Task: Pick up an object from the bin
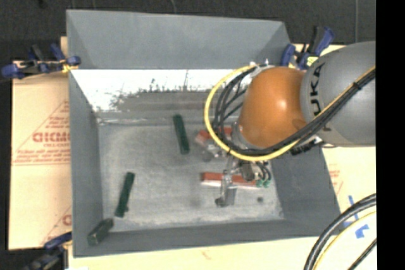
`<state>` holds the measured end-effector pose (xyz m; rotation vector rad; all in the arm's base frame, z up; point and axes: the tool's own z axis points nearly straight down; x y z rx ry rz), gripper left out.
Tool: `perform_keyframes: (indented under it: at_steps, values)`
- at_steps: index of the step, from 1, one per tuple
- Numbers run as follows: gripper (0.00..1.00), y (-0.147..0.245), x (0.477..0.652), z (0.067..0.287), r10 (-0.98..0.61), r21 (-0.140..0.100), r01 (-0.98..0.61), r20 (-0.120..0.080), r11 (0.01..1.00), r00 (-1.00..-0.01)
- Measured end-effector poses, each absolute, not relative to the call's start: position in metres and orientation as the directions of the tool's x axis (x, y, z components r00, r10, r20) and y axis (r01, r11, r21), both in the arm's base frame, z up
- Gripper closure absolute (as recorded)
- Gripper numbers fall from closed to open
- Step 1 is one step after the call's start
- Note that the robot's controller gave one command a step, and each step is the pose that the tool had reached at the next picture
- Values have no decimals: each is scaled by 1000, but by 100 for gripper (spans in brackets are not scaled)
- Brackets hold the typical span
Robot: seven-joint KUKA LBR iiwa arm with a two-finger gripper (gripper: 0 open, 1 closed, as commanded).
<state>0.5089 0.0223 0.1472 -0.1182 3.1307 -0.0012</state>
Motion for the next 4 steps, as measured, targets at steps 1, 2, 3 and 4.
perform_keyframes:
  at_steps: [1, 2, 3, 4]
  values:
    - [0, 27, 543, 81, -174, -3, -174, -11, 985, -985]
    - [100, -63, 516, 71, -132, -2, -132, -4, 991, -991]
    - [100, -63, 516, 71, -132, -1, -132, -4, 991, -991]
    - [100, -58, 552, 201, -144, -1, -144, -4, 990, -990]
